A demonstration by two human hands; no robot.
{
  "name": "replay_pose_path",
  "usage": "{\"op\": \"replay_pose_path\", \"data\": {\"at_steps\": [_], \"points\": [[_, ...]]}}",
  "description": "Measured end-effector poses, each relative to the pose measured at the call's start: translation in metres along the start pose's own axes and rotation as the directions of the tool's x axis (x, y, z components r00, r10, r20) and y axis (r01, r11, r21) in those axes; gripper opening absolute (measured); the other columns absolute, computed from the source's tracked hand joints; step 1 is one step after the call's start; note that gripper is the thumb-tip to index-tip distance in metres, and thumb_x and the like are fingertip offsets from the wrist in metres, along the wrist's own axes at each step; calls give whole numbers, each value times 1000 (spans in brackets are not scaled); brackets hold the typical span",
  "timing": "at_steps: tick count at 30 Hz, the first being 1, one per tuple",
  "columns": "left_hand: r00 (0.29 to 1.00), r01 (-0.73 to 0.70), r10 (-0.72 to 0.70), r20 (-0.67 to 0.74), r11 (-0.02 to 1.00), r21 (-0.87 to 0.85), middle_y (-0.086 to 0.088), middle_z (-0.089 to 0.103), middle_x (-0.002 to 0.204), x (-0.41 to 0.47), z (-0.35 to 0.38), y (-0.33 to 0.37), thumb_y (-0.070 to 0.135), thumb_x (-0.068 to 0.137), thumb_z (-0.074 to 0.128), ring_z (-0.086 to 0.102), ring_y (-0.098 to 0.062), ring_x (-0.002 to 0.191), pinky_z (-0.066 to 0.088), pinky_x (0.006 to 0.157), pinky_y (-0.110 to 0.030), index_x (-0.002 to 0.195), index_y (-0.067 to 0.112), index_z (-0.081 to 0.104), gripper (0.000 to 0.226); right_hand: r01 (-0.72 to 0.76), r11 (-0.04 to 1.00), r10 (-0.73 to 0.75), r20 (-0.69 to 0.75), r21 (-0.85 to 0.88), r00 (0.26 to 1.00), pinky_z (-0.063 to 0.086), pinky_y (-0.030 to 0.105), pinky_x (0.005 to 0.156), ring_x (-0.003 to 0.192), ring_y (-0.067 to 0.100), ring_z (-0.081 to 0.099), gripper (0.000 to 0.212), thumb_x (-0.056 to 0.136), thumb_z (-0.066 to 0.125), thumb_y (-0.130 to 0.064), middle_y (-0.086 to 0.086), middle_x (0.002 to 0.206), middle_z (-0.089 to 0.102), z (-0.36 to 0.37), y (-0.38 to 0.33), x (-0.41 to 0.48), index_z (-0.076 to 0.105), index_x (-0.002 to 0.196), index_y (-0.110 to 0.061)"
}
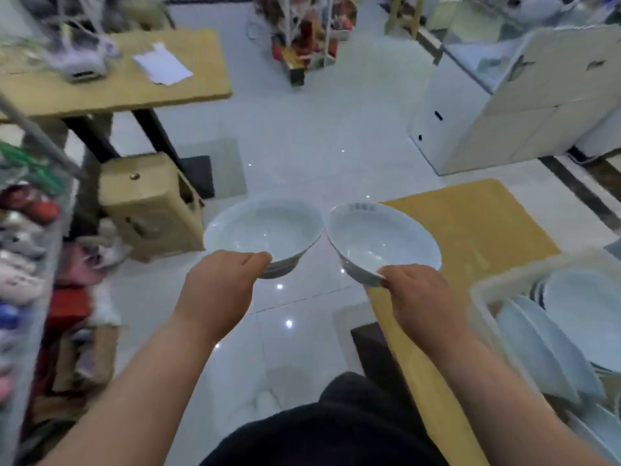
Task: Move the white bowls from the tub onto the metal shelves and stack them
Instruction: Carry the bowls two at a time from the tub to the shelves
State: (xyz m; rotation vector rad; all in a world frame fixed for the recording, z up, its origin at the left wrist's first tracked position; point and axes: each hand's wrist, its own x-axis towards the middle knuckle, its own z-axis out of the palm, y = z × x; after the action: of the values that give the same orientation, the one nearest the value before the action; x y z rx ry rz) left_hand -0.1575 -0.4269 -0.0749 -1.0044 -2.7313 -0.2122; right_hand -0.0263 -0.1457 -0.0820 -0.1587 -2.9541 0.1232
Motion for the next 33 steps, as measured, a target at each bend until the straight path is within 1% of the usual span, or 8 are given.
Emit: {"op": "replay_pose_path", "data": {"at_steps": [4, 7, 11, 15, 22, 27, 30, 33], "points": [[967, 252, -247, -61, 965, 78, -6, 67, 71, -74, -18, -40, -2, 67, 50, 59, -33, 58, 43, 43, -32, 99, 16, 72, 43, 270, 962, -271, 65, 33, 960, 40, 35, 50, 62, 24, 51, 31, 68, 66, 3, -3, 67, 59, 21, -55, 55, 66, 87, -21], [898, 438, -425, -116, 886, 150, -7, 68, 72, -130, -40, -45, 4, 74, 40, 61, -33, 58, 46, 45, -35, 99, 13, 73, 43, 490, 868, -495, 59, 82, 867, 33, 32, 50, 59, 24, 48, 30, 66, 66, 5, -2, 63, 56, 28, -102, 82, 64, 83, -20], [722, 688, -679, -129, 689, 227, -6, 70, 78, -211, -69, -18, 0, 71, 54, 63, -34, 65, 51, 48, -37, 105, 14, 71, 40, 704, 695, -714, 22, 149, 700, 27, 28, 51, 55, 22, 42, 32, 61, 66, 9, -3, 59, 52, 30, -165, 90, 64, 78, -19], [530, 832, -821, -213, 456, 316, -7, 72, 77, -279, -104, 30, -5, 66, 61, 65, -32, 64, 49, 47, -33, 102, 11, 74, 41, 848, 486, -867, -6, 209, 498, 31, 26, 49, 56, 21, 45, 29, 64, 67, 7, -3, 60, 53, 34, -228, 64, 61, 75, -20], [154, 954, -951, -267, 73, 291, -8, 74, 88, -406, -137, 102, 1, 54, 83, 67, -34, 73, 53, 53, -37, 109, 13, 72, 57, 967, 127, -985, -91, 221, 150, 27, 24, 52, 56, 25, 53, 29, 59, 74, 3, -1, 61, 58, 18, -335, -25, 65, 77, -17], [19, 958, -950, -312, -72, 276, -3, 74, 92, -485, -152, 121, 2, 70, 69, 67, -31, 75, 56, 57, -37, 113, 18, 70, 46, 978, -12, -997, -77, 207, 4, 45, 29, 54, 63, 29, 60, 28, 62, 71, 1, 2, 68, 64, 1, -406, -85, 67, 82, -18], [-48, 956, -942, -332, -139, 258, 0, 74, 84, -533, -171, 127, 2, 57, 81, 66, -29, 68, 53, 53, -33, 108, 19, 72, 54, 979, -56, -995, -95, 194, -38, 47, 30, 56, 68, 27, 61, 27, 67, 68, -1, 0, 73, 66, -14, -454, -123, 67, 84, -21], [-63, 951, -930, -363, -166, 260, -1, 72, 78, -575, -190, 126, -1, 51, 82, 64, -31, 64, 49, 45, -32, 104, 17, 72, 57, 982, -100, -987, -142, 163, -77, 45, 31, 56, 67, 27, 60, 26, 66, 71, 0, 0, 70, 66, -28, -497, -155, 67, 83, -19]]}}
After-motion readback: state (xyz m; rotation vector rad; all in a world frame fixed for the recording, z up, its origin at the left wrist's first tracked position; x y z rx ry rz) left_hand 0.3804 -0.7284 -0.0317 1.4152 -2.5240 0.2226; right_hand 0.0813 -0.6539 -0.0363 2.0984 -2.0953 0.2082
